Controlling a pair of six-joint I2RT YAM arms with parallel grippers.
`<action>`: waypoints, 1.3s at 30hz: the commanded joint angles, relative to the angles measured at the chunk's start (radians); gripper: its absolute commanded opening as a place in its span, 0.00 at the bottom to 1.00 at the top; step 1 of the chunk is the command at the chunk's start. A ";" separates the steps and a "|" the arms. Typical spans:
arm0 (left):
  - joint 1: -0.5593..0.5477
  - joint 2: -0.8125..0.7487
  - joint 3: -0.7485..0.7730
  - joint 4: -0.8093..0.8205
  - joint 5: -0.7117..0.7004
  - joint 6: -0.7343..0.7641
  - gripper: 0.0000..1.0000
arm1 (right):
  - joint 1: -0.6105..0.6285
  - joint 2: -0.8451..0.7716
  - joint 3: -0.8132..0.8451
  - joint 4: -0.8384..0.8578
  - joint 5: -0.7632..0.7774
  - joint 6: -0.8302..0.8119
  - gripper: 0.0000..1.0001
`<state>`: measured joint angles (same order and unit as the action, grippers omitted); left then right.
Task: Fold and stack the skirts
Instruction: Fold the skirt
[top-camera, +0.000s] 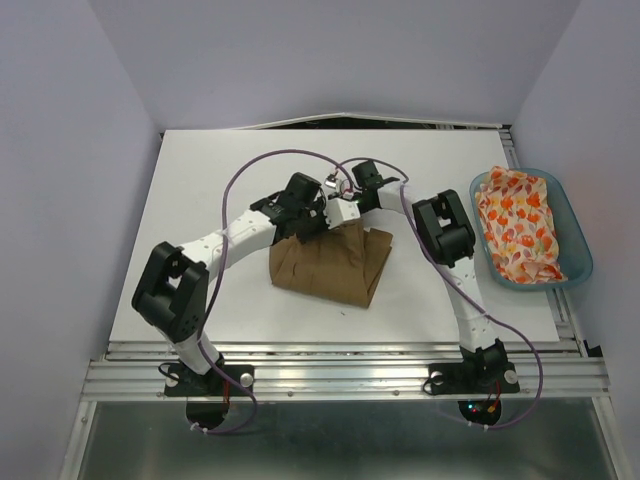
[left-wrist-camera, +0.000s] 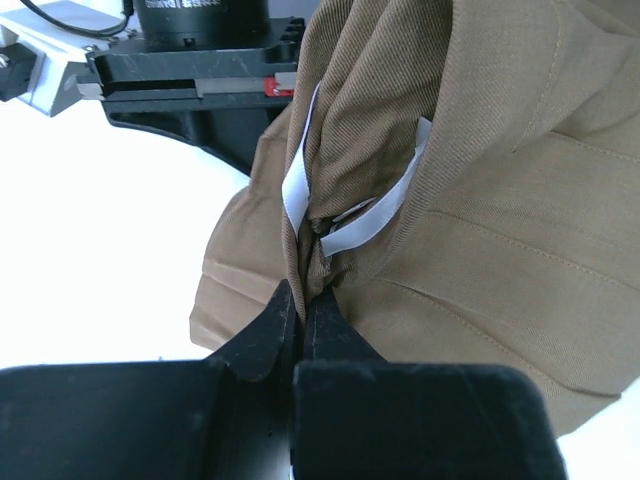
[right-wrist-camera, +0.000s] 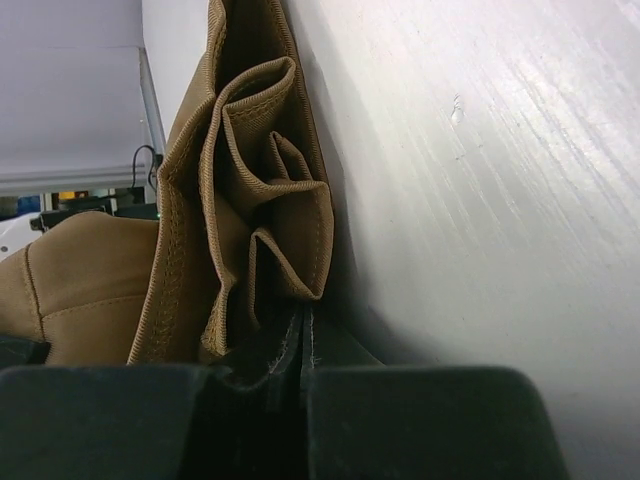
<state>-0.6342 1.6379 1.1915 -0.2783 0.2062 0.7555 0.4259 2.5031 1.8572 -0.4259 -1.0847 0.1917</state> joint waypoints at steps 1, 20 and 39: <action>-0.004 0.046 0.013 0.142 -0.054 -0.021 0.00 | 0.005 0.045 -0.016 -0.016 0.023 -0.024 0.01; -0.004 -0.022 0.009 0.217 -0.229 -0.145 0.65 | -0.013 0.034 0.083 -0.062 0.244 -0.098 0.05; 0.005 -0.262 -0.018 0.033 0.093 -0.764 0.99 | -0.202 -0.425 0.028 -0.082 0.437 -0.132 0.61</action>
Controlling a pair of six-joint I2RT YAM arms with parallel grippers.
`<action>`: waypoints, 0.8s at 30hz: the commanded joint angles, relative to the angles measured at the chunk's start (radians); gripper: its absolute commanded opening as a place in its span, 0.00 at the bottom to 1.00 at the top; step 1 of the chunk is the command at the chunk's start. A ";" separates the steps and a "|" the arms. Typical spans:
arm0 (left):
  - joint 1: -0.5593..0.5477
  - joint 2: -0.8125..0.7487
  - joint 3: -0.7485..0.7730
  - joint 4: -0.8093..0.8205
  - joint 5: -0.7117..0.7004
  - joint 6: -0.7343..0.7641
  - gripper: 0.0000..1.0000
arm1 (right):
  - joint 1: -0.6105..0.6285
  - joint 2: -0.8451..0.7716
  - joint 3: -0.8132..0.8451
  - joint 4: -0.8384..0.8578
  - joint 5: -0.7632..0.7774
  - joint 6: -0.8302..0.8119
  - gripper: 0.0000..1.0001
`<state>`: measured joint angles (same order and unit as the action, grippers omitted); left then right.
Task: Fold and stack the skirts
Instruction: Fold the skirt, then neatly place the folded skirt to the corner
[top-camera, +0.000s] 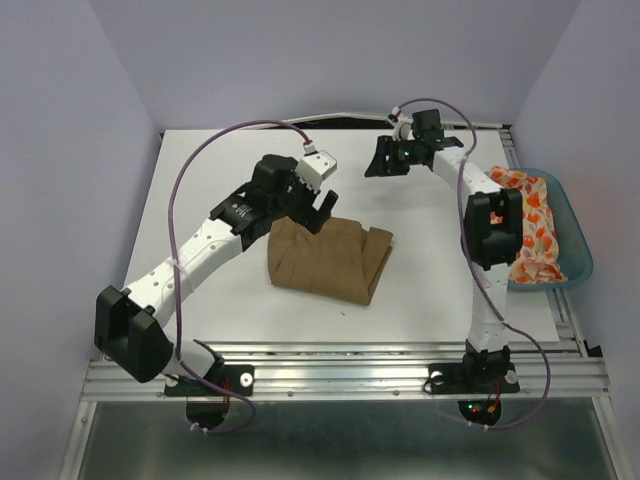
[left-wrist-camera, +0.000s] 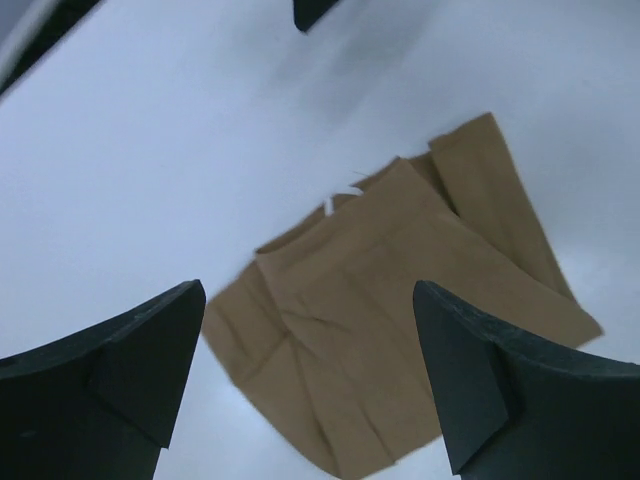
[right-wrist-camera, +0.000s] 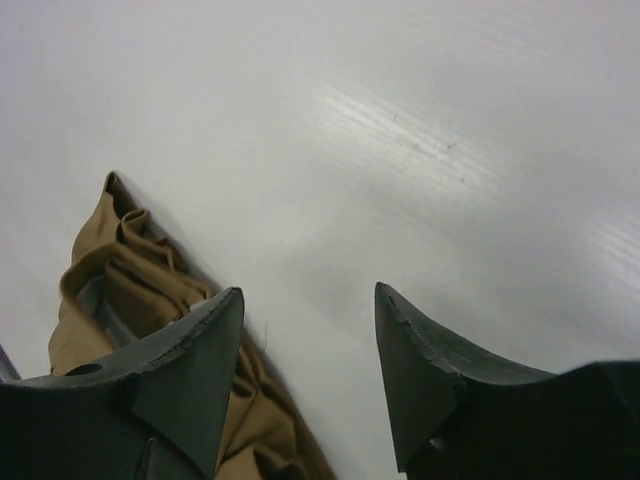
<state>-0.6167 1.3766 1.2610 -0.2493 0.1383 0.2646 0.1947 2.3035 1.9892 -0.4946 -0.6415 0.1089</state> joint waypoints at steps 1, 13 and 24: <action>-0.020 0.027 -0.100 0.011 0.158 -0.350 0.99 | 0.020 -0.261 -0.145 -0.013 0.002 -0.049 0.63; -0.172 0.177 -0.216 0.062 -0.127 -0.580 0.97 | -0.092 -0.558 -0.467 -0.027 0.115 -0.043 0.95; -0.039 0.551 -0.013 -0.047 -0.197 -0.548 0.99 | -0.161 -0.575 -0.463 -0.036 0.100 -0.055 1.00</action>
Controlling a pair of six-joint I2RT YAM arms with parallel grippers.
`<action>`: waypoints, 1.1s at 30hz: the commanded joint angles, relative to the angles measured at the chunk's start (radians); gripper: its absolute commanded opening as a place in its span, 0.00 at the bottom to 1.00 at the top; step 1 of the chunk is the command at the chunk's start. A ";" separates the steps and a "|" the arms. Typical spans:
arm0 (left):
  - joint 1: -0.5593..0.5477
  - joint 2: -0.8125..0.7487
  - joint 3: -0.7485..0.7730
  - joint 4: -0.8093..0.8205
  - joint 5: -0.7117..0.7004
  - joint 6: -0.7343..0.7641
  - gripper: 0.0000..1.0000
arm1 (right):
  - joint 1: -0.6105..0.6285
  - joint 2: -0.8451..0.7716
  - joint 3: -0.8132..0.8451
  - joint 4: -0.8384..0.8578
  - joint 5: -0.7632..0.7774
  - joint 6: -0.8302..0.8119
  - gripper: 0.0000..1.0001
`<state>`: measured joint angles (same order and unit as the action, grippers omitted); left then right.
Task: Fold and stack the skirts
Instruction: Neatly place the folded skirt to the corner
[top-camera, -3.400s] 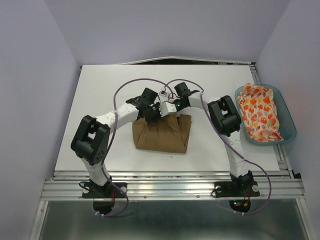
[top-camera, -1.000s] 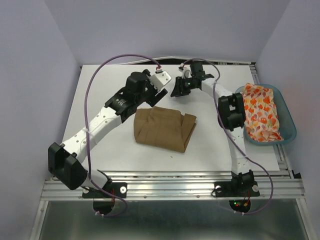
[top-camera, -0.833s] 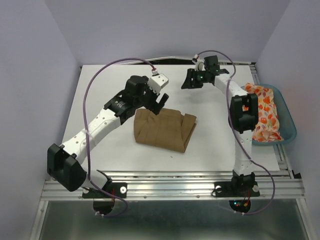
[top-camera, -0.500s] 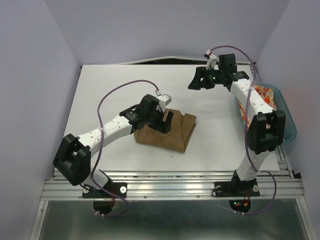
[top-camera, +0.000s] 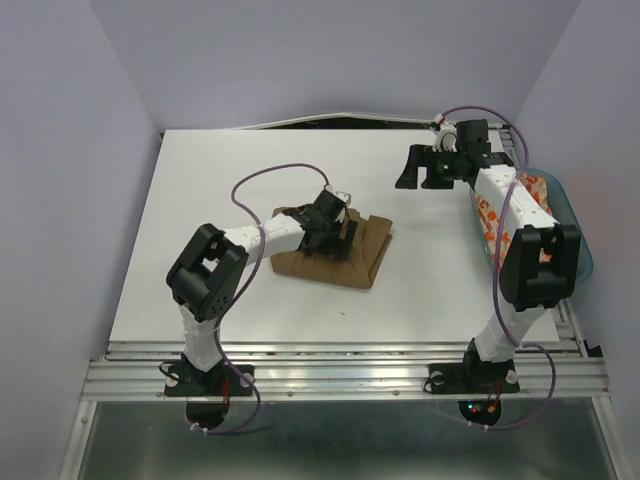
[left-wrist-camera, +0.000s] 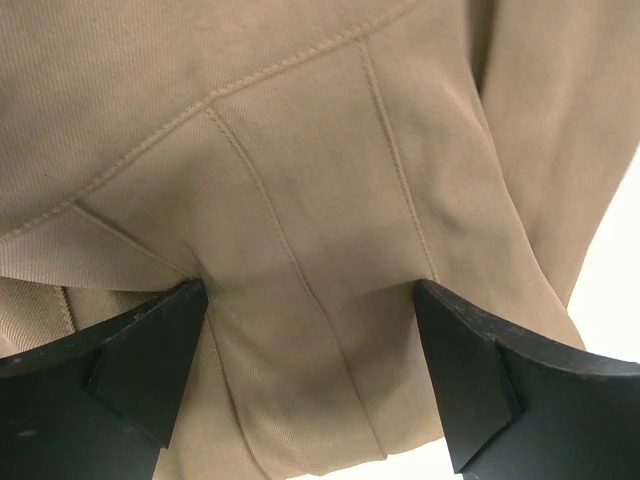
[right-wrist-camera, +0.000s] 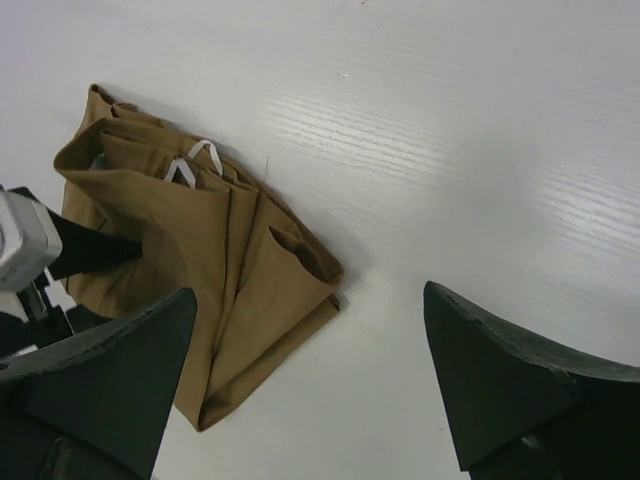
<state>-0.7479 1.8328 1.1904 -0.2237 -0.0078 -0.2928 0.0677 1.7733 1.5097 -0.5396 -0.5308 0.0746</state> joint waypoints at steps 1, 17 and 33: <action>0.120 0.126 0.083 -0.103 -0.058 0.020 0.99 | -0.034 -0.046 0.018 0.007 -0.015 -0.021 1.00; 0.564 0.393 0.601 -0.345 0.000 0.515 0.99 | -0.063 -0.040 0.015 -0.026 -0.087 -0.042 1.00; 0.611 0.641 1.051 -0.388 0.066 0.589 0.99 | -0.063 -0.049 0.004 -0.031 -0.080 -0.035 1.00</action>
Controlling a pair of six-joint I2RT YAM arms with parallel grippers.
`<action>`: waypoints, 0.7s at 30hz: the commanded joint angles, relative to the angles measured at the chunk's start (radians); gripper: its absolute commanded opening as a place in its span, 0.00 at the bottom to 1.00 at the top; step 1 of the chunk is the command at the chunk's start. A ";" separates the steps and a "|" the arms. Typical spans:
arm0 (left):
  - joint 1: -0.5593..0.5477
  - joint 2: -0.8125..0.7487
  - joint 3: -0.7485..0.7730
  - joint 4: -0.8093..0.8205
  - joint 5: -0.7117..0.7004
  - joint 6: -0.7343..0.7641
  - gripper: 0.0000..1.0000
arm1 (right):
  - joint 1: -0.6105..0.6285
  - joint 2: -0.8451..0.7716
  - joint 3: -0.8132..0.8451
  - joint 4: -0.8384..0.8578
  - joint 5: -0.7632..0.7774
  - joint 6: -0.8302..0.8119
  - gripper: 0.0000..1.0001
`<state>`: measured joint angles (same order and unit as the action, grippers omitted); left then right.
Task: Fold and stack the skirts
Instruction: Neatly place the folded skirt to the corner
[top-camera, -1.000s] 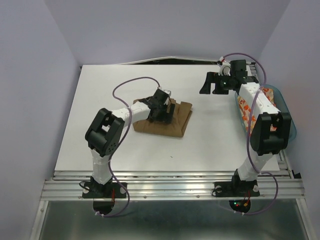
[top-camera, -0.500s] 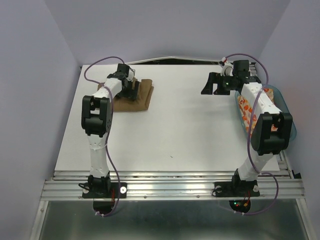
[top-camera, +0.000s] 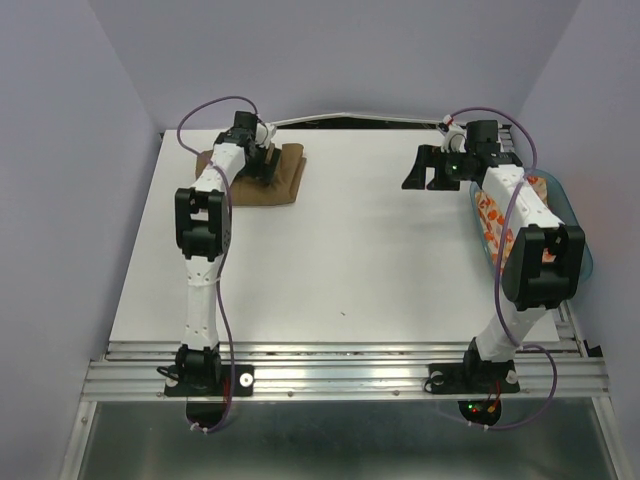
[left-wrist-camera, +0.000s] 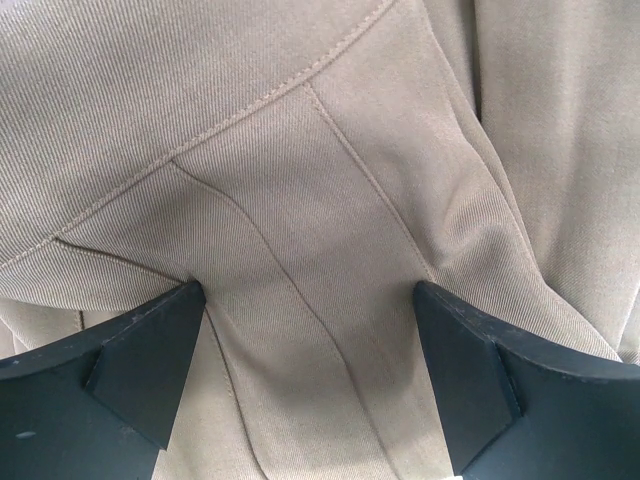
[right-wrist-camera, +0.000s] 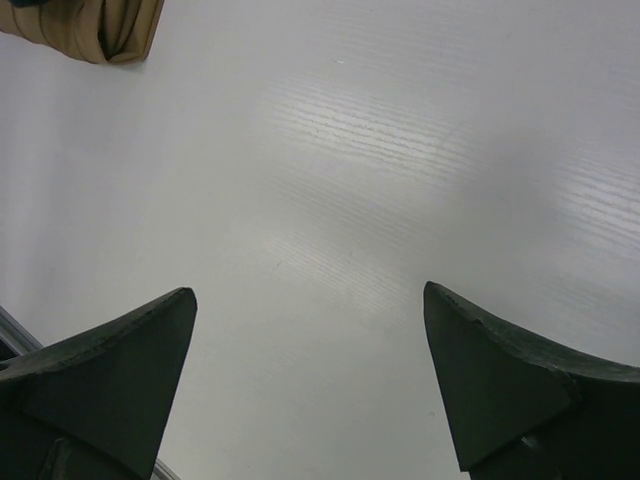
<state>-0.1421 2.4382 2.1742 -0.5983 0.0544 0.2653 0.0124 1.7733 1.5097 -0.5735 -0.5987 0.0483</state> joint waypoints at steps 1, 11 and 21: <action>0.007 0.041 0.085 -0.008 0.001 0.058 0.99 | -0.008 -0.048 0.006 0.001 -0.013 -0.007 1.00; 0.003 -0.175 0.082 0.158 -0.113 0.189 0.99 | -0.008 -0.086 0.107 -0.006 0.031 0.005 1.00; -0.036 -0.657 -0.062 0.225 -0.004 0.135 0.99 | -0.020 -0.232 0.188 -0.054 0.252 -0.106 1.00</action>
<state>-0.1551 2.0529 2.1715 -0.4068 -0.0456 0.4099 0.0074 1.6386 1.6627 -0.6022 -0.4179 0.0315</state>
